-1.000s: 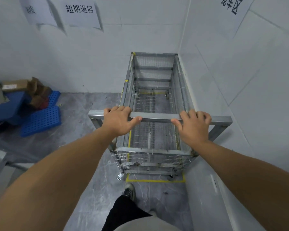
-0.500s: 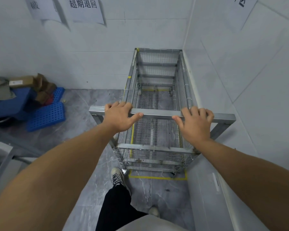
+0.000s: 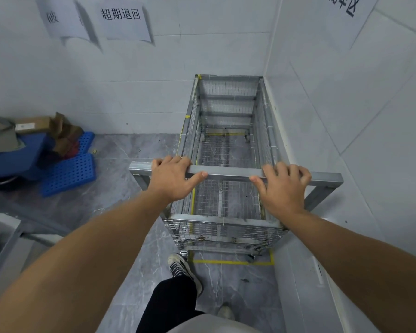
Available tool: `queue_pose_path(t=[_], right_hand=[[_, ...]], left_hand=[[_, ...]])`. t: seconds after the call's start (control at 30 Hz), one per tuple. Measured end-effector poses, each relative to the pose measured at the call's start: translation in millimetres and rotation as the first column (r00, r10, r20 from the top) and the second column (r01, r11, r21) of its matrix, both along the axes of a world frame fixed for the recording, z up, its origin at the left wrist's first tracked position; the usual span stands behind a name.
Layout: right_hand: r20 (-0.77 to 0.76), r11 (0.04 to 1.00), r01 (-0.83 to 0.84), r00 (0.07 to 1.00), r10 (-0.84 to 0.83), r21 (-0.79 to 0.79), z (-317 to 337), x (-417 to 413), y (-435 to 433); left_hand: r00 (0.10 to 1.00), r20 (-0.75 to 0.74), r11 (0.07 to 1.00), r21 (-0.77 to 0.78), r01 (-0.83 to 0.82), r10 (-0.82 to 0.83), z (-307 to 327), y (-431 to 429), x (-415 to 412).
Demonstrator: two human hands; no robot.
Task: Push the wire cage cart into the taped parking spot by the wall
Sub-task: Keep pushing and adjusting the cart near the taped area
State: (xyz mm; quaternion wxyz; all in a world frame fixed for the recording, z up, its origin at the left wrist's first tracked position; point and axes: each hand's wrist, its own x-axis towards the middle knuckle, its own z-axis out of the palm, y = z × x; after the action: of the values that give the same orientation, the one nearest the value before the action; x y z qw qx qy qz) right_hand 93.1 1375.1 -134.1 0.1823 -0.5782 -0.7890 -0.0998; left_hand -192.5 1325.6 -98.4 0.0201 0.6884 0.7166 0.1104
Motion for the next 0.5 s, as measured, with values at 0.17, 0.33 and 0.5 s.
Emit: queue_pose_path(t=[0.17, 0.33, 0.5], right_hand=[[-0.013, 1.000, -0.016, 1.000, 0.016, 0.006, 1.9, 0.2, -0.2], [-0.009, 1.000, -0.006, 1.000, 0.006, 0.019, 2.4, 1.3, -0.3], [0.014, 1.000, -0.005, 1.000, 0.005, -0.012, 4.4, 0.0, 0.4]], left_hand=[[1.000, 0.006, 1.000, -0.016, -0.010, 0.010, -0.4, 0.7, 1.0], [1.000, 0.003, 1.000, 0.012, 0.007, -0.007, -2.5, 2.2, 0.5], [1.000, -0.016, 0.999, 0.035, 0.009, -0.009, -5.0, 2.7, -2.0]])
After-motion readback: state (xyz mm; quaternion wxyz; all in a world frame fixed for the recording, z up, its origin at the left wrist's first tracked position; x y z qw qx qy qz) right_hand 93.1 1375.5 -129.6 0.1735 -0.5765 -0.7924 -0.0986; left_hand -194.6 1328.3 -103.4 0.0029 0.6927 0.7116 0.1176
